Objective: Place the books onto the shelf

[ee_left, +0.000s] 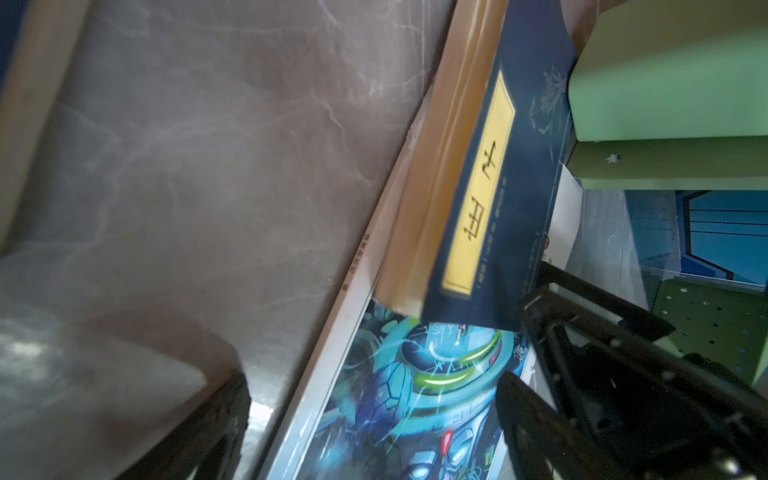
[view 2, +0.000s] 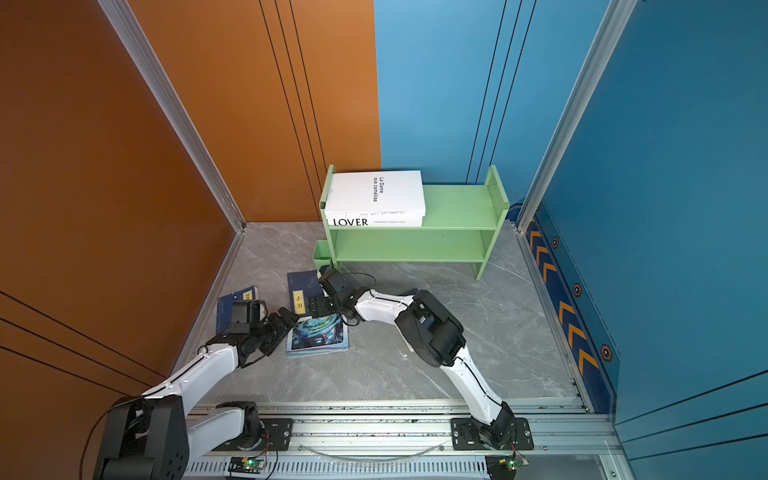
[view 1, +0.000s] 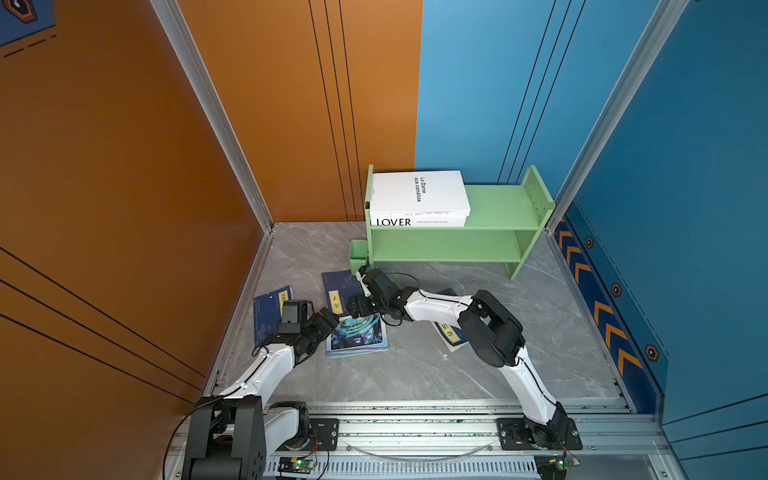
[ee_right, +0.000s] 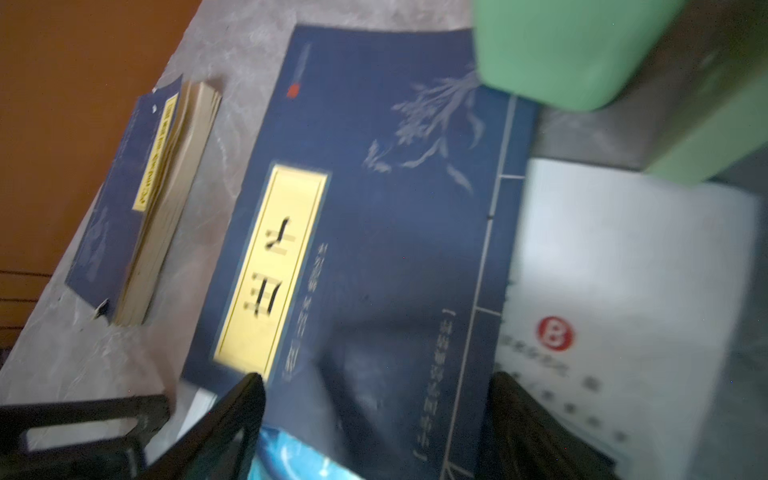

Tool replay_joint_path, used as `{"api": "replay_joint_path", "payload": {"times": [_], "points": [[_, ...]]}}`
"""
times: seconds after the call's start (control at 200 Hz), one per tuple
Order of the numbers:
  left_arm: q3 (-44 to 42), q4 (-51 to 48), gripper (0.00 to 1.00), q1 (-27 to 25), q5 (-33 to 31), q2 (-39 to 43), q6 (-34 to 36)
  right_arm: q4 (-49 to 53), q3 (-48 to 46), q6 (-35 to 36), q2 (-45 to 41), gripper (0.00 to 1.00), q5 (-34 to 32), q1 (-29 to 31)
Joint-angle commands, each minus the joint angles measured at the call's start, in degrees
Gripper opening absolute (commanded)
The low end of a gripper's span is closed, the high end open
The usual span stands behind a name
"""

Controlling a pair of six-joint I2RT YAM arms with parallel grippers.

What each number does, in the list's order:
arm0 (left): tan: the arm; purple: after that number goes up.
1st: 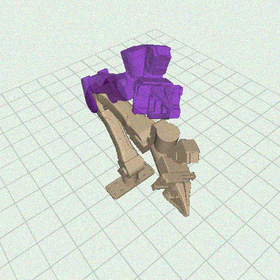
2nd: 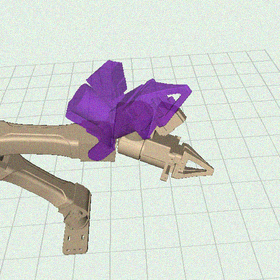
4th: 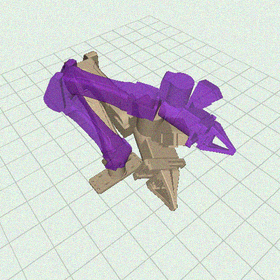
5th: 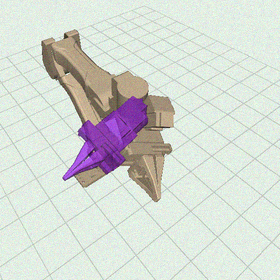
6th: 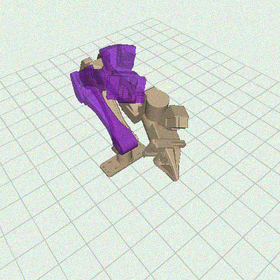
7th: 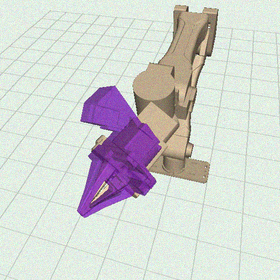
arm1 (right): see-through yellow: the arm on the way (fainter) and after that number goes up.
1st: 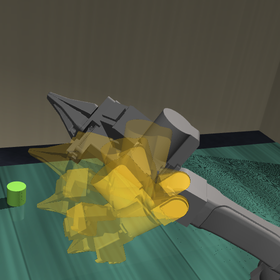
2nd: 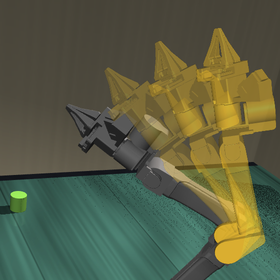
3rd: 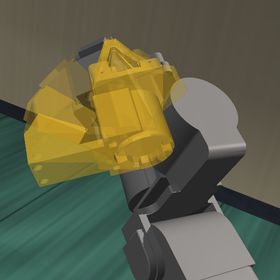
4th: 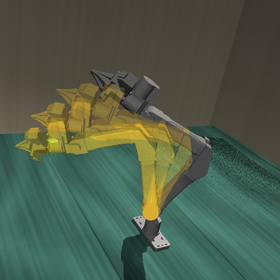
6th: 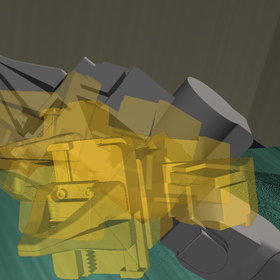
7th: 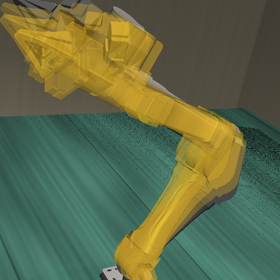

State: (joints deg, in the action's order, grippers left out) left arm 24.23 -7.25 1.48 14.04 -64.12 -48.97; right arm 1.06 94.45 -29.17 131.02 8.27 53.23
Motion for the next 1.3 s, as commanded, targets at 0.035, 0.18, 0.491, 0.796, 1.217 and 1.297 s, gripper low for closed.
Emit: {"api": "replay_joint_path", "payload": {"times": [0.035, 0.18, 0.491, 0.796, 1.217, 1.297], "points": [[1.08, -4.58, 0.94, 0.59, 0.18, 4.32, -0.14, 1.44, 4.16, -1.71, 4.45, 0.86, 4.38, 3.00], [0.57, -7.72, 0.95, 1.66, -0.51, 10.48, -0.68, 1.71, 12.18, -2.56, 9.39, 0.86, 7.17, 4.11], [-2.92, -5.42, 0.98, 3.52, 1.84, 11.76, -2.07, 0.98, 12.98, -3.70, 8.65, 0.86, 7.34, 2.65], [-3.00, 3.23, 0.96, 1.53, 3.46, 3.91, -3.05, 3.91, -6.06, -3.22, -6.51, 0.86, -6.07, -2.09], [0.65, 7.28, 0.81, -10.69, -1.61, -11.16, -3.93, 10.17, -10.73, -6.91, -4.73, 0.75, -8.74, -0.80], [1.98, 8.63, 0.74, -13.75, -0.37, -13.92, -4.67, 10.03, -12.51, -7.11, -5.58, 0.74, -9.86, -0.51]]}}
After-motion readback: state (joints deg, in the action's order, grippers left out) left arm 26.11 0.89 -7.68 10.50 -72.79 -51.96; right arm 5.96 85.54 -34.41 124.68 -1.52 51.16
